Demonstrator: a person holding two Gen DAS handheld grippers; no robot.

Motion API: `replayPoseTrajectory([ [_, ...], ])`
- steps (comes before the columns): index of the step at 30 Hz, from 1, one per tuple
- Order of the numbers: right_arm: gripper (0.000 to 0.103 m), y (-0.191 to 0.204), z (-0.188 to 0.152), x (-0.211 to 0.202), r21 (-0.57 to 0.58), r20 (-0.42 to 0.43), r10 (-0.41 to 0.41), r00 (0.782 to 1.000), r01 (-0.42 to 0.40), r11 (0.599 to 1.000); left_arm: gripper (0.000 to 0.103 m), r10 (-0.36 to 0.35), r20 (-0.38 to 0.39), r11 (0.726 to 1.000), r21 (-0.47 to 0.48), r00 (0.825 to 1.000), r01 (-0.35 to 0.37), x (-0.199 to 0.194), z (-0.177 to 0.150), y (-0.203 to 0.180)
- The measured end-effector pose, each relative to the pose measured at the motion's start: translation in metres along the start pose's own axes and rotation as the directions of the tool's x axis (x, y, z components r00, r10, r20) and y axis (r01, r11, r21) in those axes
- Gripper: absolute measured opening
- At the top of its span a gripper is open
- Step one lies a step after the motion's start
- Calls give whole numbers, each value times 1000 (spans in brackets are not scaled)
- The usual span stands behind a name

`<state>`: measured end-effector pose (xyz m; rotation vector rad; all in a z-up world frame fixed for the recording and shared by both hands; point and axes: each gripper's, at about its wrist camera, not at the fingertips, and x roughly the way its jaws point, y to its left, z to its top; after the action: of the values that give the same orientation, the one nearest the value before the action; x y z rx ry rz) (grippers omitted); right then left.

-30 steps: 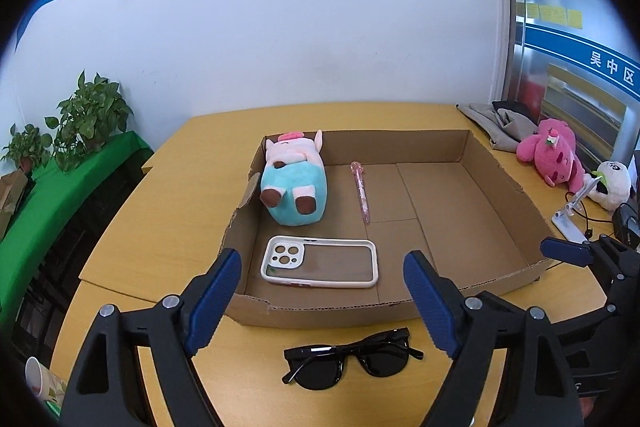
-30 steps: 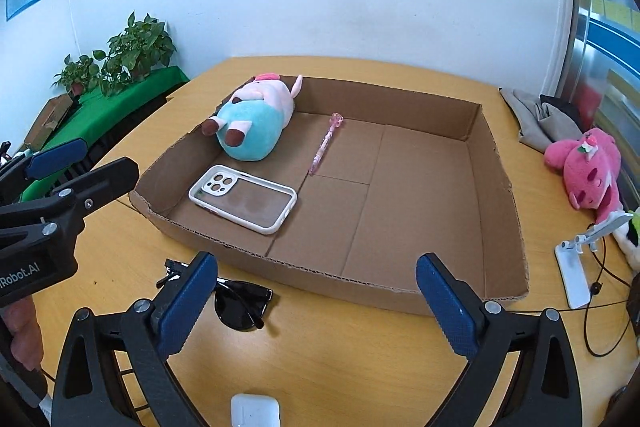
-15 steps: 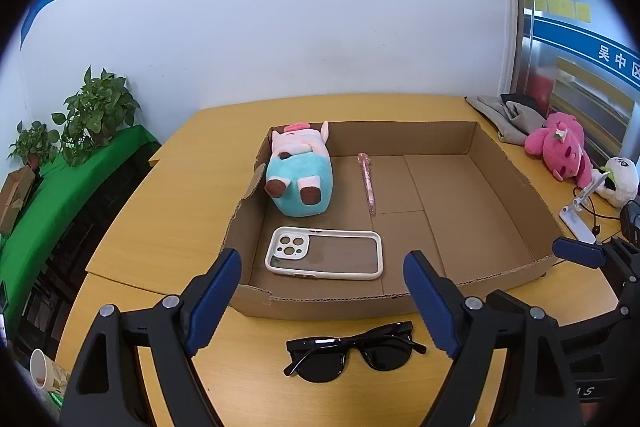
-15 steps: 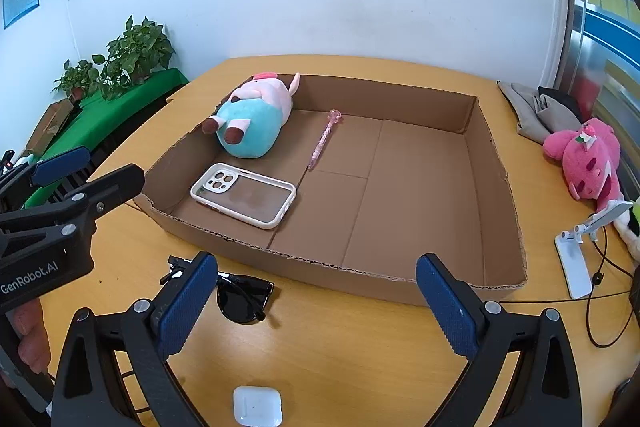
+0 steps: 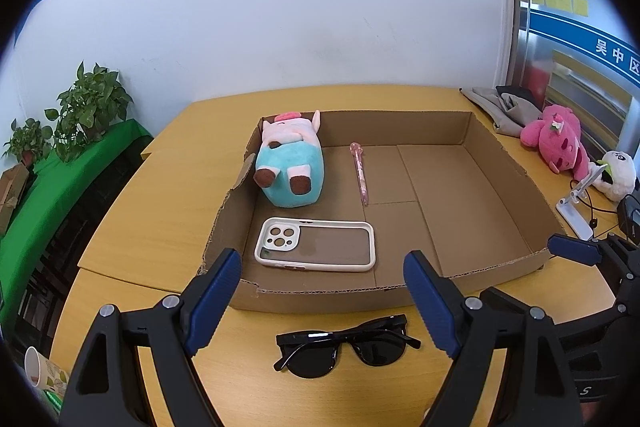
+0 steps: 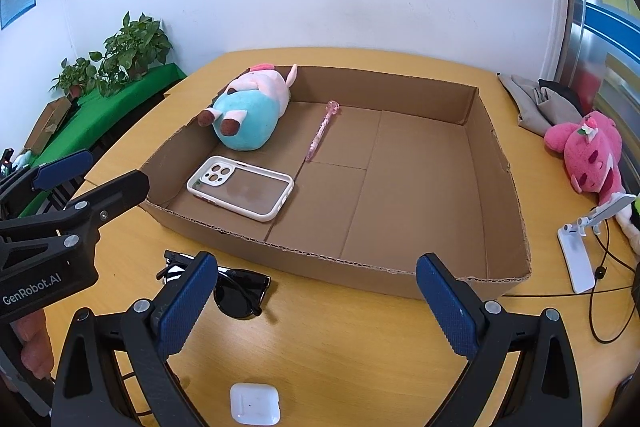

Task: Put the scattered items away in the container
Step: 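Withdraw both tools from the box and move toward the earbud case, then close the left gripper on the white earbud case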

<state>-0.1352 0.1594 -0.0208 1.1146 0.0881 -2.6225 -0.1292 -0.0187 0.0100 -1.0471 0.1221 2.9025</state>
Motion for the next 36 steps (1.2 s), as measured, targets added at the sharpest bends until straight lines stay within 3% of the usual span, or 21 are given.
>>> replayPoseTrajectory([
  [15,101,-12,-11,3,14,-17,-8,1000,9,1000,83,-37,-40,999,1,998,37,6,-8,-9],
  [21,101,-21,-53,22,22,-140,30,990,-27,999,83,-93,-131,995,12,987,96,22,-30,-13],
  [25,101,-15,-91,33,20,-228,90,969,-87,996,83,-180,-224,980,41,958,194,36,-54,-24],
  [30,101,-2,-122,42,6,-280,143,949,-147,989,83,-318,-346,927,79,882,366,51,-82,-46],
  [34,98,2,-126,40,2,-264,182,947,-188,982,83,-346,-407,897,121,846,425,57,-96,-60],
  [36,92,5,-129,39,-10,-258,200,945,-209,978,82,-358,-427,883,135,830,450,58,-99,-65],
])
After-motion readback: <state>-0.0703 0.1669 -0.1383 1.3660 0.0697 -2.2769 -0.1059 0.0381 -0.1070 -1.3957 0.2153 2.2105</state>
